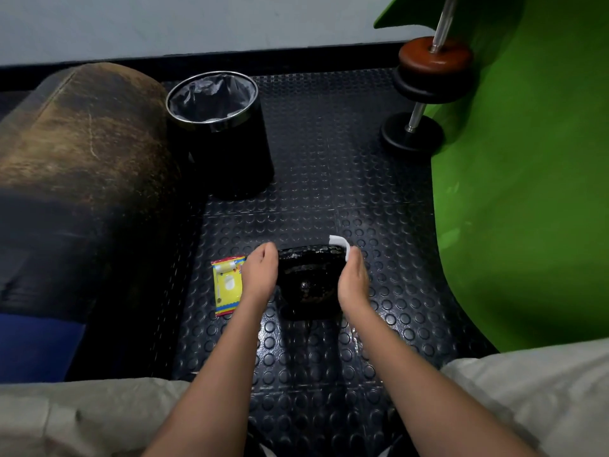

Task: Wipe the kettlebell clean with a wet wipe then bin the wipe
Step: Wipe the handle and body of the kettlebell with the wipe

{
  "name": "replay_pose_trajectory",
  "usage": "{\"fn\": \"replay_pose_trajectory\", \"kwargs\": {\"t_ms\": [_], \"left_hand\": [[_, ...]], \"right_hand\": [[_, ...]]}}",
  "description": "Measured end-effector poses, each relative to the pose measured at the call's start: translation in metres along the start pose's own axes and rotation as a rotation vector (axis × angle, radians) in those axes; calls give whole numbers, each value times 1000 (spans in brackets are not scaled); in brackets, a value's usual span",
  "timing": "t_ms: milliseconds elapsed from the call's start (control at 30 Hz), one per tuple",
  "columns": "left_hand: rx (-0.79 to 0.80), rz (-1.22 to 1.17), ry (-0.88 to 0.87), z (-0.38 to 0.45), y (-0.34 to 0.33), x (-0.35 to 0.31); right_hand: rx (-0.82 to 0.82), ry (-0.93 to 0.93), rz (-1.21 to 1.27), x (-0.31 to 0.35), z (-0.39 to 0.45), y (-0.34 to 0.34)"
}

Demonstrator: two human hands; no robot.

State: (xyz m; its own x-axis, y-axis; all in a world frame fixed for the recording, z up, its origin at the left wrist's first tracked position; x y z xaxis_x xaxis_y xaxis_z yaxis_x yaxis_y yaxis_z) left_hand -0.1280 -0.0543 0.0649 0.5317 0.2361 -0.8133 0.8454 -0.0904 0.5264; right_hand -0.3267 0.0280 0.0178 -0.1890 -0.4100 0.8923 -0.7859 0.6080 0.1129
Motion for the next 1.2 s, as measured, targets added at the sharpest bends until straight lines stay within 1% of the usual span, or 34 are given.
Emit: {"fn": "replay_pose_trajectory", "kwargs": {"t_ms": [33, 67, 100, 167, 200, 233, 300, 367, 433, 500, 633, 700, 800, 867, 967, 1000, 1033, 1100, 1200], "left_hand": [[0, -5, 3, 0, 0, 1], [2, -10, 7, 0, -1, 1], [3, -14, 9, 0, -1, 1], [4, -13, 9, 0, 0, 2], [3, -11, 8, 0, 0, 2], [2, -7, 4, 0, 0, 1], [-3, -3, 3, 0, 0, 0], [-14, -4, 3, 1, 0, 0], [-19, -3, -2, 3, 0, 1], [-18, 3, -7, 3, 1, 2], [-3, -13, -18, 2, -1, 1], [5, -14, -18, 1, -2, 0], [17, -27, -13, 0, -3, -1], [18, -33, -9, -1, -2, -1], [15, -35, 1, -1, -1, 0], [12, -31, 3, -2, -1, -1], [10, -27, 2, -2, -1, -1], [9, -25, -1, -3, 0, -3], [2, -14, 7, -2, -1, -2]], "right_hand": [[39, -149, 85, -6, 2, -2], [86, -240, 126, -7, 2, -3], [128, -285, 138, -2, 1, -4], [157, -280, 103, 11, 3, -4], [148, -233, 54, 20, 4, -3], [131, -160, -10, 30, 5, -4], [98, 43, -181, 53, 2, -10], [77, 297, -398, 74, -6, -23], [67, 565, -552, 87, -19, -39], [71, 741, -607, 85, -29, -48], [44, 916, -549, 71, -39, -32], [-31, 900, -466, 64, -36, -16], [-114, 739, -356, 51, -29, 4], [-122, 570, -309, 41, -22, 12], [-150, 229, -209, 27, -9, 22], [-158, 168, -199, 26, -7, 23], [-159, 150, -207, 28, -6, 23], [-150, 207, -248, 38, -7, 19], [-126, 431, -339, 60, -21, 1]]}}
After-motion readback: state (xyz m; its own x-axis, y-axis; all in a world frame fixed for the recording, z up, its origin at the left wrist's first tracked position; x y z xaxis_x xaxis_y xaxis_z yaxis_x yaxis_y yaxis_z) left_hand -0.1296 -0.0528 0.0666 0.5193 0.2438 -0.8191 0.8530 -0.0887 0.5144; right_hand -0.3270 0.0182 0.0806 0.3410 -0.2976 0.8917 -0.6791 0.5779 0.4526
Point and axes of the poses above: each hand's wrist, its own z-axis towards the middle knuckle, its own y-axis out of the back of the hand, x = y × z, the point moved 9 cm from there along z, towards the middle knuckle, and after that the axes turned 4 degrees about z, right-handed, at the moved point
